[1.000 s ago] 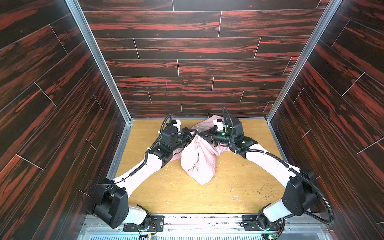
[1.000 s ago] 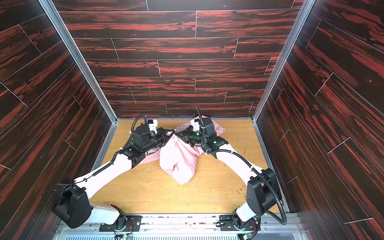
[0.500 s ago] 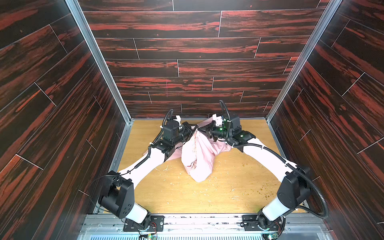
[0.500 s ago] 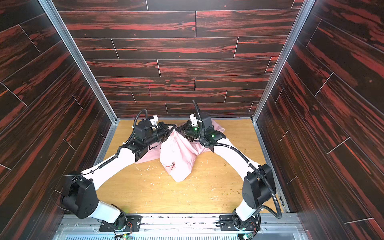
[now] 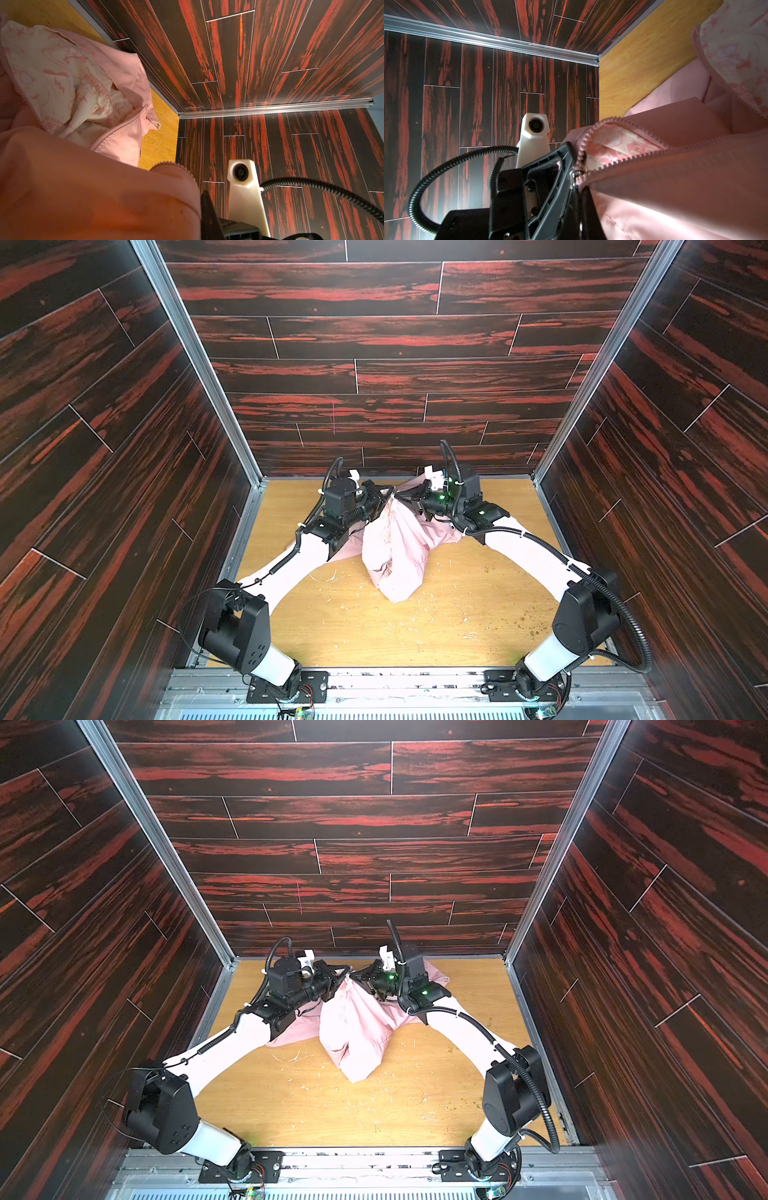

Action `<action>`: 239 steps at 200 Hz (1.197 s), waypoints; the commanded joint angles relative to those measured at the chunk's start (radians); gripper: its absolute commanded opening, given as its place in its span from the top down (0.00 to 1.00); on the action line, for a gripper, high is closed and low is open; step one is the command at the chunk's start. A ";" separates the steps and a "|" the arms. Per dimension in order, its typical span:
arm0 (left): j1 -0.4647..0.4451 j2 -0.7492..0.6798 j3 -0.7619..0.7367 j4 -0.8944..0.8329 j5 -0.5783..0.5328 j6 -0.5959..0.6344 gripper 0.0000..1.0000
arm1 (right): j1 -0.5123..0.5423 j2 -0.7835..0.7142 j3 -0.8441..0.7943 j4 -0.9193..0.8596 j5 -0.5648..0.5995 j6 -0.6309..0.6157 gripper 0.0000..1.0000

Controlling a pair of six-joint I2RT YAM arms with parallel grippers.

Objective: Zip up the jacket

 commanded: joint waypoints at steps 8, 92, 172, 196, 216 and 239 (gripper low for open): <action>0.008 -0.016 0.029 0.283 -0.050 -0.058 1.00 | 0.075 0.009 -0.044 -0.127 -0.277 0.010 1.00; 0.019 0.058 0.021 0.465 -0.053 -0.281 1.00 | 0.069 -0.017 -0.035 -0.233 -0.235 -0.077 1.00; 0.019 0.000 0.017 0.477 -0.030 -0.332 1.00 | 0.014 -0.112 -0.194 -0.069 -0.223 -0.004 1.00; 0.019 -0.007 0.006 0.477 -0.036 -0.324 1.00 | 0.026 -0.110 -0.201 -0.032 -0.237 0.009 1.00; 0.019 -0.003 0.006 0.474 -0.035 -0.318 1.00 | 0.043 -0.101 -0.178 -0.032 -0.252 -0.005 1.00; 0.019 0.002 0.010 0.470 -0.034 -0.309 1.00 | 0.059 -0.093 -0.143 -0.052 -0.265 -0.034 1.00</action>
